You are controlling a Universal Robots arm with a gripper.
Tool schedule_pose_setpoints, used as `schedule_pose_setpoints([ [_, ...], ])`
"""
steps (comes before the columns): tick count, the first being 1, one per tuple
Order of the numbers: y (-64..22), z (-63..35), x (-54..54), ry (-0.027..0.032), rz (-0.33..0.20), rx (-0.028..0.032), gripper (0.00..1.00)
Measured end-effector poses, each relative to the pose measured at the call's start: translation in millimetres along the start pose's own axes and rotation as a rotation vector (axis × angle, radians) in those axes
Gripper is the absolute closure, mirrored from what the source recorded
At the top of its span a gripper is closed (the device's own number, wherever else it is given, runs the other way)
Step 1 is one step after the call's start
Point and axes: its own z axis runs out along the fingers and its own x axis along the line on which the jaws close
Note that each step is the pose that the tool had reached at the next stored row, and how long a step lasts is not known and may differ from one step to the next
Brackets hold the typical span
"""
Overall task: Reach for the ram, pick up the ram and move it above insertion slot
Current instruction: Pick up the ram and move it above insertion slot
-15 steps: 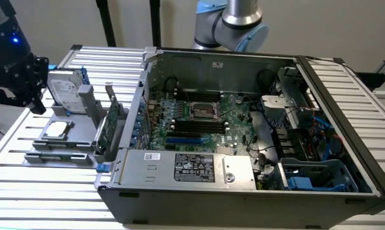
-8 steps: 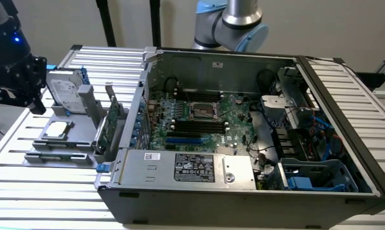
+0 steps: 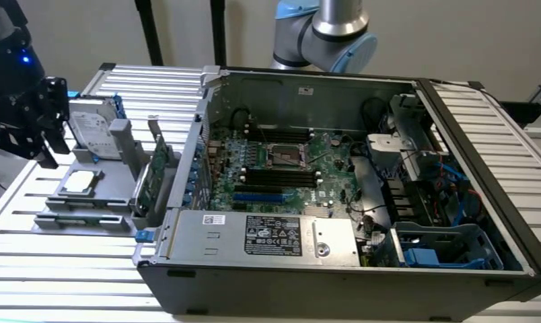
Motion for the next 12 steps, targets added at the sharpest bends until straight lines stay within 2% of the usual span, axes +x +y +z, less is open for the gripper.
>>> schedule_pose_setpoints([
  [12, -1.4, 22.1, 9.6, -0.0001, -0.001, 0.0001, 0.64],
])
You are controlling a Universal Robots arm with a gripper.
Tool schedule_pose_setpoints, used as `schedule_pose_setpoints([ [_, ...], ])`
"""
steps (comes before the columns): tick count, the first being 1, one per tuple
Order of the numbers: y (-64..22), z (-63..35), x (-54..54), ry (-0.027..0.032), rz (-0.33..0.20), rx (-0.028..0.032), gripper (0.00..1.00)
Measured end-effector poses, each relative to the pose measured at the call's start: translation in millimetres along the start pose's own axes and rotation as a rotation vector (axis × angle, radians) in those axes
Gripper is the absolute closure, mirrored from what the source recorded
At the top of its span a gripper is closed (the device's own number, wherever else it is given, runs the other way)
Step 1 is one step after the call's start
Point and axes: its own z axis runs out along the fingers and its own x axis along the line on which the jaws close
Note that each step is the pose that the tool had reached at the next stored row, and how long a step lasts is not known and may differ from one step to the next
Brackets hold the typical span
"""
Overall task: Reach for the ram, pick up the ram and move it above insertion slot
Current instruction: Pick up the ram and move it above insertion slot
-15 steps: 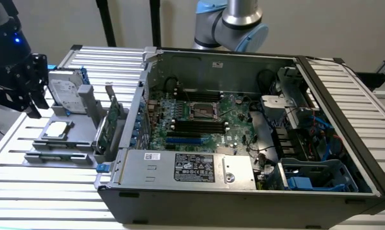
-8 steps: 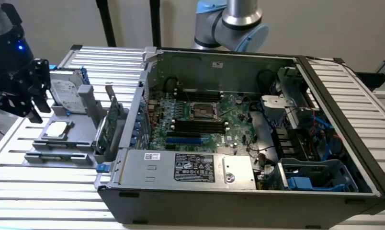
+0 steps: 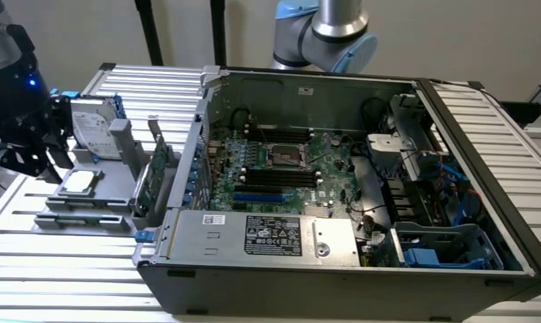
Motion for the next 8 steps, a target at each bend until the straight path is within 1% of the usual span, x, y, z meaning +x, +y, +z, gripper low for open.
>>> schedule_pose_setpoints([
  [4, -0.6, 7.4, 4.9, 0.0, 0.0, 0.0, 0.64],
  [8, -0.9, 14.7, 7.3, 0.0001, 0.0, -0.0001, 0.64],
])
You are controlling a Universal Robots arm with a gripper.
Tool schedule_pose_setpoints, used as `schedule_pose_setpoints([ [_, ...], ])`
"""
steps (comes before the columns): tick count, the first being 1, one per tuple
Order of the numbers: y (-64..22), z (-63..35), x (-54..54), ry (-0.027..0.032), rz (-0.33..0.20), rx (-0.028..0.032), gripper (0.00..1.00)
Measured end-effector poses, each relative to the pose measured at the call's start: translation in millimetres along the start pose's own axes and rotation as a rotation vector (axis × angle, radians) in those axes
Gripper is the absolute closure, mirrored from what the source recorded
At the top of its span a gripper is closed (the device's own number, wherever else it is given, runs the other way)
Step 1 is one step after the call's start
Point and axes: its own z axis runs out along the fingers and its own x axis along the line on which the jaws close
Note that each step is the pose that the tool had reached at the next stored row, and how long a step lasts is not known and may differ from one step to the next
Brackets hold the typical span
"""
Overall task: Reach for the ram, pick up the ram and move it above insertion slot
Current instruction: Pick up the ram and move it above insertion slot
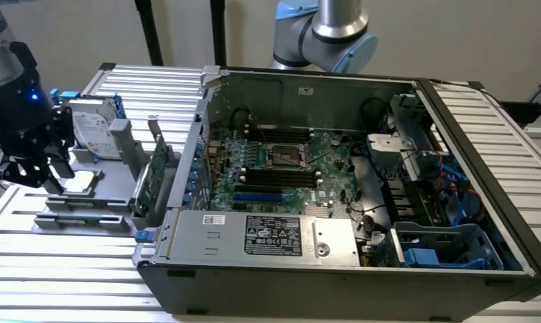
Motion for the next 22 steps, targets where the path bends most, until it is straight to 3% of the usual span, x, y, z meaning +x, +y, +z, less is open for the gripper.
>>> schedule_pose_setpoints([
  [22, -0.9, 39.9, -0.5, 0.0001, -0.004, 0.0001, 0.64],
])
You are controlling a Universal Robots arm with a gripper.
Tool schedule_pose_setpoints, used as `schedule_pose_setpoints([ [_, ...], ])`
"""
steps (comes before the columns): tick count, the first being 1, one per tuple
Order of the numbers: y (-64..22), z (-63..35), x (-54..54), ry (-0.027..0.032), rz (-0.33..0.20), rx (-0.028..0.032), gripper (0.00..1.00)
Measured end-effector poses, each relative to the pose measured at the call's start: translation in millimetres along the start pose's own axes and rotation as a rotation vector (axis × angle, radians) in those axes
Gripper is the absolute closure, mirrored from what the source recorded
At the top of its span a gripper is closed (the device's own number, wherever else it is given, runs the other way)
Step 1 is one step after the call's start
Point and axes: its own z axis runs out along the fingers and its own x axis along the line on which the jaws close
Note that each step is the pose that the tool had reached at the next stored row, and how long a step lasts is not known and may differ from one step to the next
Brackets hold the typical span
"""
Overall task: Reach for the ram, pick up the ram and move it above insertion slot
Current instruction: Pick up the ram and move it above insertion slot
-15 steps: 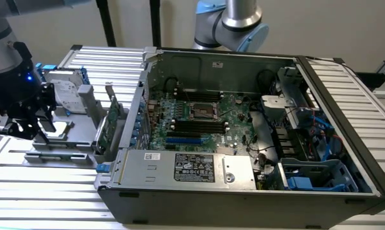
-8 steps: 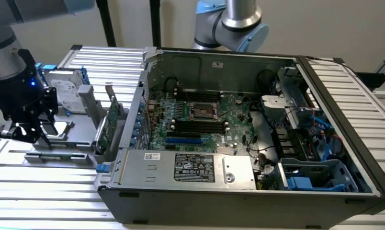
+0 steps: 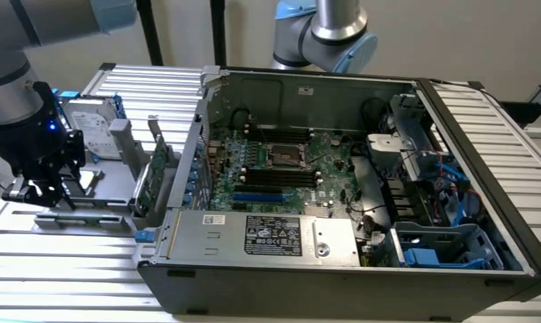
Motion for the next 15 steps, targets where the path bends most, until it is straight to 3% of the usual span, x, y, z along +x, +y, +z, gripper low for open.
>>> schedule_pose_setpoints([
  [15, -0.5, 27.3, -0.6, 0.0001, -0.006, 0.0002, 0.64],
])
